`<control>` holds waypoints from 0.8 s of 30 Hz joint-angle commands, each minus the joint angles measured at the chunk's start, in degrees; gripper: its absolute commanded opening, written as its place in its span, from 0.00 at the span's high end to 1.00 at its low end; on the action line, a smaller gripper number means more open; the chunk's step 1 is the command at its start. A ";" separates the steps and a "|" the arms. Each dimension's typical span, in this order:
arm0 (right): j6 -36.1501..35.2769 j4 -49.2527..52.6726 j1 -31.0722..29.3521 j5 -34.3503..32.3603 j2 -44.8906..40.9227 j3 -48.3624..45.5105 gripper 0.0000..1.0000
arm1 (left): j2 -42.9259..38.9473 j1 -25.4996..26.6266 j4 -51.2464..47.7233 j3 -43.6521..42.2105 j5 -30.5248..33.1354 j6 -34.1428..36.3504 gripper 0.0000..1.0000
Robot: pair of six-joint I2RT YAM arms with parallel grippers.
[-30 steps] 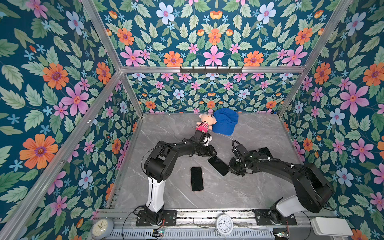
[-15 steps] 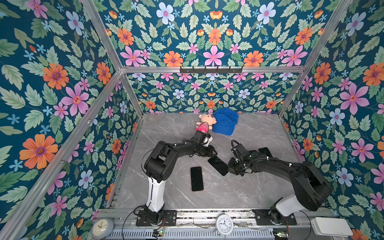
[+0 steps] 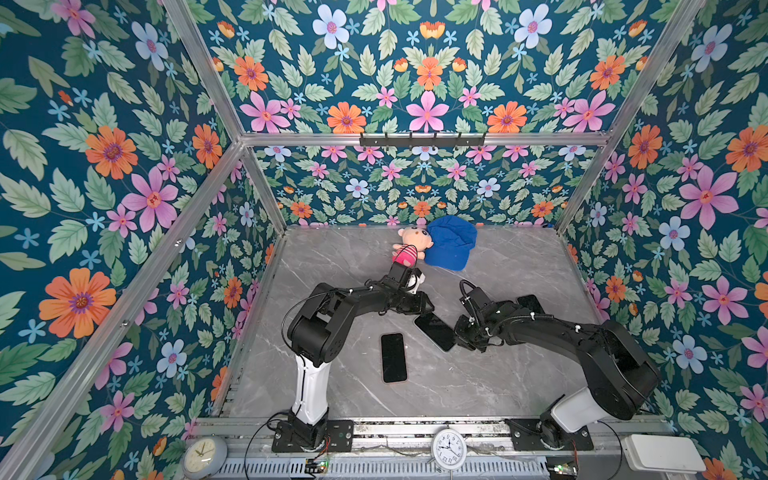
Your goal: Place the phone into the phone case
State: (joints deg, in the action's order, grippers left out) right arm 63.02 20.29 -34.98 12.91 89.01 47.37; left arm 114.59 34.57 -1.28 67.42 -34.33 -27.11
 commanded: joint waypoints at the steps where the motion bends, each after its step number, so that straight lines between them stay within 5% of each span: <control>1: 0.87 -2.10 -0.06 0.19 0.20 0.44 0.81 | -0.06 0.33 -1.00 -0.16 -0.94 -0.42 0.57; 17: 1.48 -1.98 -0.26 0.54 0.31 0.55 0.80 | -0.06 0.29 -0.57 -0.57 -1.05 -0.22 0.57; 24: 0.97 2.82 -0.26 -1.22 -3.57 -0.90 0.64 | -2.12 -1.62 -3.07 -0.29 -0.25 1.21 0.48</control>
State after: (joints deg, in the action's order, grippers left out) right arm 63.86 20.84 -35.14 13.26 86.61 46.92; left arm 113.58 33.98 -2.00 66.98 -34.59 -27.07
